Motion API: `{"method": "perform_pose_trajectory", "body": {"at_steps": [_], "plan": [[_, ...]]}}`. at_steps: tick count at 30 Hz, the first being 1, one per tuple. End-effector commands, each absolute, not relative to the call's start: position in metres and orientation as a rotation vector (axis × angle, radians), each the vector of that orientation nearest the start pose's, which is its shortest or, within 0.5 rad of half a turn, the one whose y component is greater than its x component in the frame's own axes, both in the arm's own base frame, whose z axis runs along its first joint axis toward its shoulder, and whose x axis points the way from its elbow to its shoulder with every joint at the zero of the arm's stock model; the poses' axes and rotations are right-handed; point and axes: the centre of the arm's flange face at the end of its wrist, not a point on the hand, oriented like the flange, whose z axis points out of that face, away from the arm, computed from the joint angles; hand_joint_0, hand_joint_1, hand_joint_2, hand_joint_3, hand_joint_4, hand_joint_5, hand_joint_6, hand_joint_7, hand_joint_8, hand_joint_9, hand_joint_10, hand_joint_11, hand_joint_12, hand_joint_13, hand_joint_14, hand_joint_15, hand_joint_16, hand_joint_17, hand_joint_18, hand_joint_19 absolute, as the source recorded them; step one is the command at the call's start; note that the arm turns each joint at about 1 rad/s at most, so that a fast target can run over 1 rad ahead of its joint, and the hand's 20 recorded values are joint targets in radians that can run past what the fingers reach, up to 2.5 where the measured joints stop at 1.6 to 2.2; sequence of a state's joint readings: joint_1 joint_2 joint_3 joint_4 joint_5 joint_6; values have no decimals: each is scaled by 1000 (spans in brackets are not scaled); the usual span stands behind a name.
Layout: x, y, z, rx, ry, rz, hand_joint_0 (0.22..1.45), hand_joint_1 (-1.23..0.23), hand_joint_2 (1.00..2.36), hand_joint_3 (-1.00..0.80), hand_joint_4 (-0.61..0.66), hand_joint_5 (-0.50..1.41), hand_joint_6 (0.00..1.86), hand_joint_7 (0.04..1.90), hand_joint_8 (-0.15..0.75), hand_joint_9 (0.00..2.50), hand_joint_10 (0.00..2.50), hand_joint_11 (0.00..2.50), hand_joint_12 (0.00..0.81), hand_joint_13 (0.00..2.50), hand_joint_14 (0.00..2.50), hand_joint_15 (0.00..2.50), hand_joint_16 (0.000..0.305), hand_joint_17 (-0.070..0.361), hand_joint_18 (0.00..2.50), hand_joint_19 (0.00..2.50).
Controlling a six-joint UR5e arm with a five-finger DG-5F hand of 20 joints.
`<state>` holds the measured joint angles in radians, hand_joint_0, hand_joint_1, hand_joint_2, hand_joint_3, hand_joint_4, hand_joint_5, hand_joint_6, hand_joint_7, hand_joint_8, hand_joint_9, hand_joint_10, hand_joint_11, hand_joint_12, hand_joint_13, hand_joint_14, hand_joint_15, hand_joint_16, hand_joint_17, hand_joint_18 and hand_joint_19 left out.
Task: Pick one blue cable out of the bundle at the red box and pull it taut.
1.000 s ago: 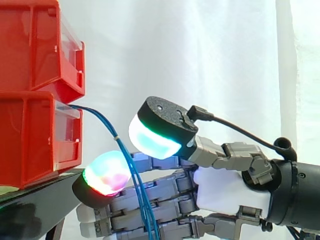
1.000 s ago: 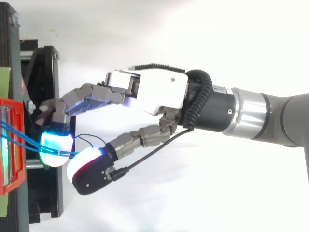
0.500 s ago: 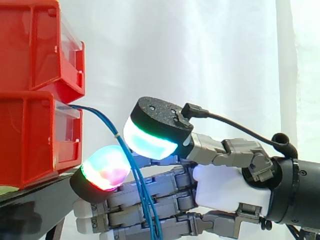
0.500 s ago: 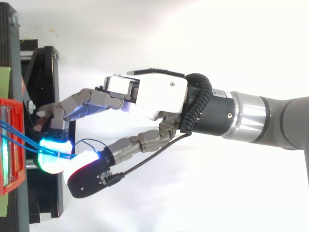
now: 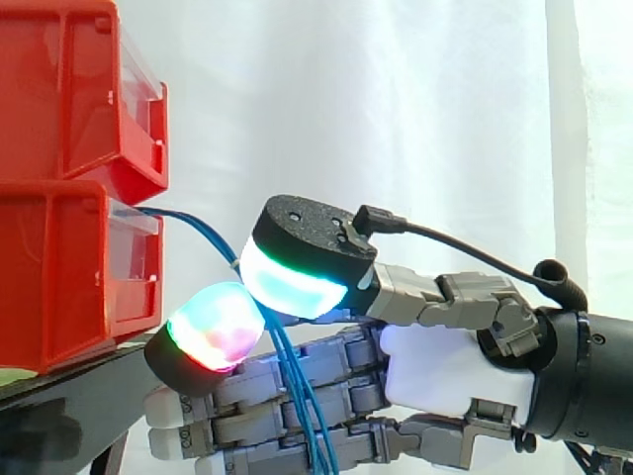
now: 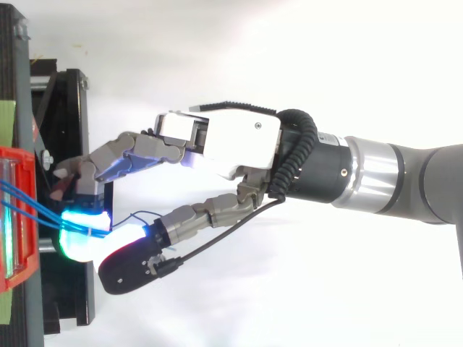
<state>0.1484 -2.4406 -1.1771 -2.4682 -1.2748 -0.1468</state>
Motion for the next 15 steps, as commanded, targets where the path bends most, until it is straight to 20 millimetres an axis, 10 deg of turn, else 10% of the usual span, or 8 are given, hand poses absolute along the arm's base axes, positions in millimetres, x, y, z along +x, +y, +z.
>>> {"method": "perform_pose_trajectory", "body": {"at_steps": [1,15], "plan": [[803,-44,180,1073,1005,1101,639,-735,1011,-359,82,-208,914,864,291,526,6,233,378,388,4,136,53,119,356,67],[806,-42,187,1061,1011,1119,651,-765,1019,-220,-4,-214,944,937,293,541,6,238,375,410,4,138,53,120,389,66]]}}
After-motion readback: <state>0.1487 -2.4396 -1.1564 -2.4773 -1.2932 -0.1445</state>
